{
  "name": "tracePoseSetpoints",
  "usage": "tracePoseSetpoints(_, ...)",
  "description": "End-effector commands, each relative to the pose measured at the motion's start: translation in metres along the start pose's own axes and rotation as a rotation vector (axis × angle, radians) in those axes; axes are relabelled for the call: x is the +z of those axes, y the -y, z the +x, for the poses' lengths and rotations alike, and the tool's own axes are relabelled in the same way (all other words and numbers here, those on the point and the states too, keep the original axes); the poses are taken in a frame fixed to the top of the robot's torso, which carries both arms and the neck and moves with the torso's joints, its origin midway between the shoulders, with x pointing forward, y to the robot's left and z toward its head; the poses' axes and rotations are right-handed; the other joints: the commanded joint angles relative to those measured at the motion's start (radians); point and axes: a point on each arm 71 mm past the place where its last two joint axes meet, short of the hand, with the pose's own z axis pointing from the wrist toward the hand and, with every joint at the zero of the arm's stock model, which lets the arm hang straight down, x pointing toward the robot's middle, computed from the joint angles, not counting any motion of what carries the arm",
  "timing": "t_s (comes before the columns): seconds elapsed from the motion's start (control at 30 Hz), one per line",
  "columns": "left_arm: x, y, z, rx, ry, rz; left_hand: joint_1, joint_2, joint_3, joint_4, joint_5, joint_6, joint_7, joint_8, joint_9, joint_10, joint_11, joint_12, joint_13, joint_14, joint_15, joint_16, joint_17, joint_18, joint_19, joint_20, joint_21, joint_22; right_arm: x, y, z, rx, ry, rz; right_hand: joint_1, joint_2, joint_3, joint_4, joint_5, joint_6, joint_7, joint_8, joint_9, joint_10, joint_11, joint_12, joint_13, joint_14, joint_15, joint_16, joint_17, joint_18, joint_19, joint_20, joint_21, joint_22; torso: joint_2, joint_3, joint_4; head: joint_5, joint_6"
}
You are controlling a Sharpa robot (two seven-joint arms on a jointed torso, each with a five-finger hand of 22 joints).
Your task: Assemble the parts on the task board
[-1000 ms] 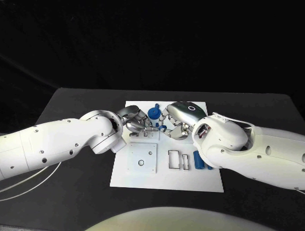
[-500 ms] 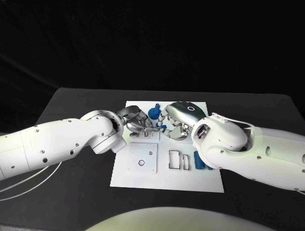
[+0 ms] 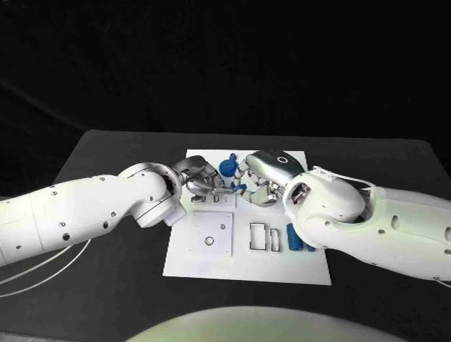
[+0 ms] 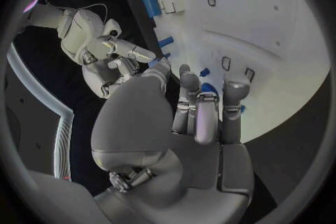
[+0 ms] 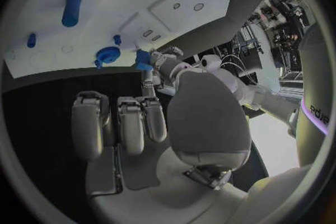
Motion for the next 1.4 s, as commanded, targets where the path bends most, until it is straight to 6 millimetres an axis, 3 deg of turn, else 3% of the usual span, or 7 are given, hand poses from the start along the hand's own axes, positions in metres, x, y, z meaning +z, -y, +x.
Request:
tracePoseSetpoints(0.03,-0.001,-0.003,-0.004,0.0,0.014,-0.004,0.001,0.003,-0.005,-0.003,0.008,-0.007,-0.002,0.007,-0.002,-0.003,0.001,-0.001,-0.002,0.058,-0.006,0.005,0.135,-0.005,0.003,0.002,-0.004,0.001,0.002,0.001,0.0,-0.022,0.002,-0.009,-0.008,0.001,0.007,0.0,0.003,0.005,0.0,0.007,0.002,0.048,-0.007,0.005,0.186,0.104,-0.008,0.004,0.264,0.001,0.045,-0.006,0.004,0.217,0.0,-0.0012,0.0016,0.0,0.002)
tracePoseSetpoints(0.53,-0.02,-0.026,-0.036,-0.052,0.081,-0.053,0.012,0.004,-0.006,-0.004,0.021,-0.008,-0.003,0.007,-0.006,-0.007,0.0,-0.007,-0.007,0.056,-0.007,0.001,0.129,-0.004,0.0,0.002,-0.008,0.001,0.017,0.004,0.007,-0.057,-0.001,-0.002,-0.009,0.001,0.008,-0.001,0.002,0.004,0.0,0.007,0.003,0.049,-0.008,0.005,0.186,0.104,-0.009,0.004,0.264,0.0,0.047,-0.006,0.008,0.218,0.001,-0.0009,0.002,0.004,0.002)
tracePoseSetpoints(0.67,-0.025,-0.026,-0.046,-0.084,0.106,-0.046,0.014,0.004,-0.008,-0.004,0.026,-0.01,-0.002,0.006,-0.007,-0.011,0.0,-0.014,-0.015,0.053,-0.007,-0.005,0.122,-0.003,-0.002,0.002,-0.013,-0.002,0.022,0.003,0.012,-0.07,-0.006,-0.005,-0.009,0.001,0.008,-0.001,0.002,0.004,0.0,0.007,0.003,0.049,-0.008,0.005,0.186,0.104,-0.009,0.004,0.264,0.0,0.047,-0.006,0.008,0.218,0.002,-0.0017,0.0035,0.005,0.002)
tracePoseSetpoints(0.73,-0.028,-0.025,-0.053,-0.116,0.122,-0.04,0.016,0.003,-0.011,-0.003,0.03,-0.016,0.001,0.002,-0.012,-0.029,0.003,-0.041,-0.043,0.046,-0.005,-0.016,0.106,-0.002,-0.009,0.003,-0.022,-0.007,0.025,0.001,0.015,-0.077,-0.01,-0.01,-0.009,0.001,0.008,-0.001,0.002,0.004,0.0,0.007,0.003,0.049,-0.008,0.005,0.186,0.104,-0.009,0.004,0.264,0.0,0.047,-0.006,0.008,0.218,0.001,-0.0007,0.0021,0.007,0.001)
tracePoseSetpoints(1.0,-0.031,-0.021,-0.077,-0.219,0.205,-0.008,0.02,0.006,-0.013,-0.004,0.035,-0.021,0.003,-0.001,-0.017,-0.041,0.005,-0.059,-0.06,0.044,-0.003,-0.018,0.104,-0.002,-0.011,0.004,-0.025,-0.007,0.035,-0.01,0.029,-0.112,-0.024,-0.039,-0.008,0.001,0.009,-0.002,0.002,0.003,0.0,0.007,0.004,0.044,-0.008,0.001,0.181,0.104,-0.009,0.004,0.264,0.0,0.047,-0.006,0.008,0.218,0.002,-0.0009,0.0005,0.015,0.0)
tracePoseSetpoints(1.13,-0.031,-0.018,-0.082,-0.234,0.221,0.006,0.025,0.008,-0.015,-0.004,0.043,-0.027,0.007,-0.005,-0.021,-0.06,0.008,-0.087,-0.089,0.043,-0.001,-0.019,0.102,-0.001,-0.013,0.006,-0.028,-0.007,0.038,-0.013,0.033,-0.136,-0.023,-0.053,-0.008,0.001,0.009,-0.002,0.002,0.003,0.0,0.007,0.004,0.044,-0.008,0.001,0.181,0.104,-0.009,0.004,0.264,0.0,0.047,-0.006,0.008,0.218,0.003,-0.0004,-0.0008,0.018,-0.003)
tracePoseSetpoints(1.4,-0.029,-0.013,-0.085,-0.242,0.235,0.028,0.026,0.008,-0.015,-0.004,0.044,-0.028,0.007,-0.006,-0.022,-0.062,0.008,-0.09,-0.091,0.043,-0.001,-0.019,0.102,-0.002,-0.013,0.006,-0.028,-0.007,0.041,-0.02,0.037,-0.175,-0.02,-0.085,-0.007,0.002,0.011,-0.003,0.002,0.002,0.0,0.007,0.005,0.044,-0.007,0.0,0.18,0.104,-0.009,0.004,0.264,0.0,0.047,-0.006,0.009,0.219,0.002,0.0003,0.0003,0.022,-0.008)
